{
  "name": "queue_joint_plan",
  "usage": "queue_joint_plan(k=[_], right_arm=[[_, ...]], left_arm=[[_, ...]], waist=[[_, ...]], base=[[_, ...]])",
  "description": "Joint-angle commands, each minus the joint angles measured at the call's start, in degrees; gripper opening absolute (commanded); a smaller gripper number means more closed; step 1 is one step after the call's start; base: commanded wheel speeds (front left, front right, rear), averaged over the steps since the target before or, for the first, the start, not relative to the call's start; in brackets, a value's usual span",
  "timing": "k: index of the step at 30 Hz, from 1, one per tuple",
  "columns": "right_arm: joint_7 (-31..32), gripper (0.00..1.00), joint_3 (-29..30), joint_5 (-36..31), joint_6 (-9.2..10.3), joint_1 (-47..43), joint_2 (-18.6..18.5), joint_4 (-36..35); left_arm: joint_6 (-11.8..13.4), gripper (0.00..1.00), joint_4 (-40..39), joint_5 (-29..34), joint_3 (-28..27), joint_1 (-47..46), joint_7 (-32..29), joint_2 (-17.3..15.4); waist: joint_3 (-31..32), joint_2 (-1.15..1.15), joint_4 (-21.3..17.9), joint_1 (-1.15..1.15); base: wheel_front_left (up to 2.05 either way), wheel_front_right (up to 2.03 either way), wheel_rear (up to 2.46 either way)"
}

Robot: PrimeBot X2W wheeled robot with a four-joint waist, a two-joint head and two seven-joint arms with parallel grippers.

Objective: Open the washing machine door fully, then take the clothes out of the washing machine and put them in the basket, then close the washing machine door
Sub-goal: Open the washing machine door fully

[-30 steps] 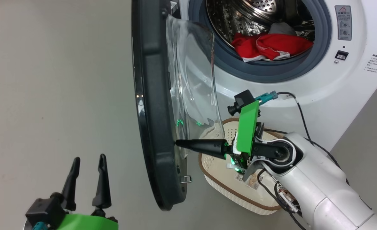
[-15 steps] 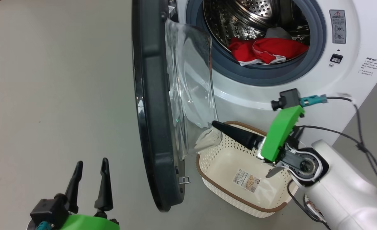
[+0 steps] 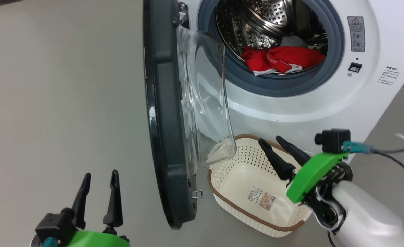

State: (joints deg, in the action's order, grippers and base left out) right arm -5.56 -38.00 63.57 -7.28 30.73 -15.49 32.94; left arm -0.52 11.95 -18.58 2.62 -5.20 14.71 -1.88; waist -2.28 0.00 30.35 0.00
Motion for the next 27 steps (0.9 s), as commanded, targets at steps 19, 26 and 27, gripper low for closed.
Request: queue_joint_plan(k=[19, 26, 27], right_arm=[[-9.42, 1.0, 24.12, -32.57, -0.21, -8.93, 8.79, -0.2], [-9.43, 1.0, 30.94, -41.84, -0.21, -14.26, 11.78, -6.9], [-9.43, 1.0, 31.46, -42.59, -0.21, -14.78, 12.01, -7.56]], left_arm=[[-0.84, 1.0, -1.41, 2.32, -1.82, -1.53, 0.29, -0.99], [-0.75, 1.0, -1.6, 2.17, -1.58, -1.25, 0.29, -0.99], [-0.73, 1.0, -1.6, 2.14, -1.52, -1.22, 0.29, -0.99]], waist=[[0.91, 0.0, -0.64, 0.0], [0.75, 0.0, -0.55, 0.0], [0.72, 0.0, -0.54, 0.0]], base=[[0.0, 0.0, 0.0], [0.0, 0.0, 0.0], [0.0, 0.0, 0.0]])
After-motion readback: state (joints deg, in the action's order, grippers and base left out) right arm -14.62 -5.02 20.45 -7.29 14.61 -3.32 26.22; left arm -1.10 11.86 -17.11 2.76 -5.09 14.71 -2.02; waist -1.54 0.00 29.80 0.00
